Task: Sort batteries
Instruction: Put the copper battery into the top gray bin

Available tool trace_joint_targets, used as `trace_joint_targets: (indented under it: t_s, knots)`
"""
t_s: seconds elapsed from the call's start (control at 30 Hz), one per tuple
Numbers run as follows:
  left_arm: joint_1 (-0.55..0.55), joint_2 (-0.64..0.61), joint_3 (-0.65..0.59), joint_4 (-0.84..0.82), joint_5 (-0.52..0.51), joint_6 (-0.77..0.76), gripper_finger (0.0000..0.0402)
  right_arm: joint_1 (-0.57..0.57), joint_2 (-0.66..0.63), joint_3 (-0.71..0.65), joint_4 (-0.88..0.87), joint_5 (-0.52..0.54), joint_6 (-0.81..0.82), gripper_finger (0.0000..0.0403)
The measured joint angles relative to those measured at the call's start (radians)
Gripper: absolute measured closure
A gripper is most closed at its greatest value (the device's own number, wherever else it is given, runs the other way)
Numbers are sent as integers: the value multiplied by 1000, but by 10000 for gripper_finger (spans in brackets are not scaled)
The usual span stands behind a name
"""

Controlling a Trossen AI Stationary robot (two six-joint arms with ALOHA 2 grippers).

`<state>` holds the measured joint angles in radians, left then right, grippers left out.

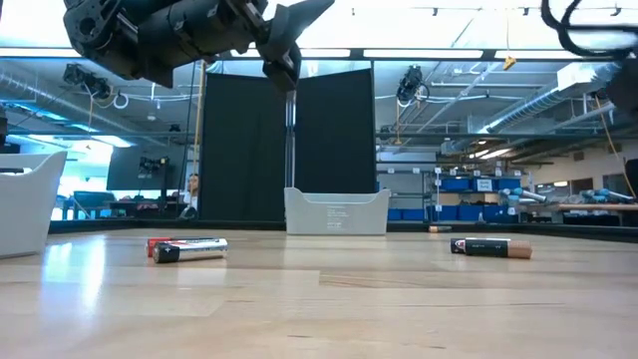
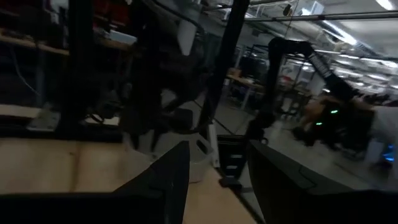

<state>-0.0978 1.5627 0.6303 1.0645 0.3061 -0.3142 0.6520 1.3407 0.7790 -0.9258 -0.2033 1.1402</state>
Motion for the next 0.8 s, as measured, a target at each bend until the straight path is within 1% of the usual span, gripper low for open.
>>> trace_joint_targets:
  t_s: [0.07, 0.13, 0.2, 0.27, 0.37, 0.53, 0.67, 0.8]
  knots:
    - [0, 0, 0, -1, -25, 31, 234, -12, 0, 51, -40, 12, -20, 218]
    - [0, 0, 0, -13, -47, 67, 234, -20, 0, 115, -94, 51, -39, 208]
    - [0, 0, 0, -34, -68, 104, 234, -23, 0, 189, -119, 121, -54, 203]
    - [0, 0, 0, -53, -89, 135, 234, -24, 0, 256, -118, 215, -70, 201]
    - [-2, 0, 0, -73, -101, 161, 234, -32, -2, 303, -37, 344, -102, 201]
    - [-5, 0, 0, -74, -100, 173, 234, -82, 23, 247, 117, 464, -141, 205]
    - [-19, 0, 0, -86, -105, 182, 234, -119, 101, 173, 196, 490, -181, 205]
    - [-34, 0, -5, -90, -151, 194, 234, -146, 190, 132, 288, 498, -212, 201]
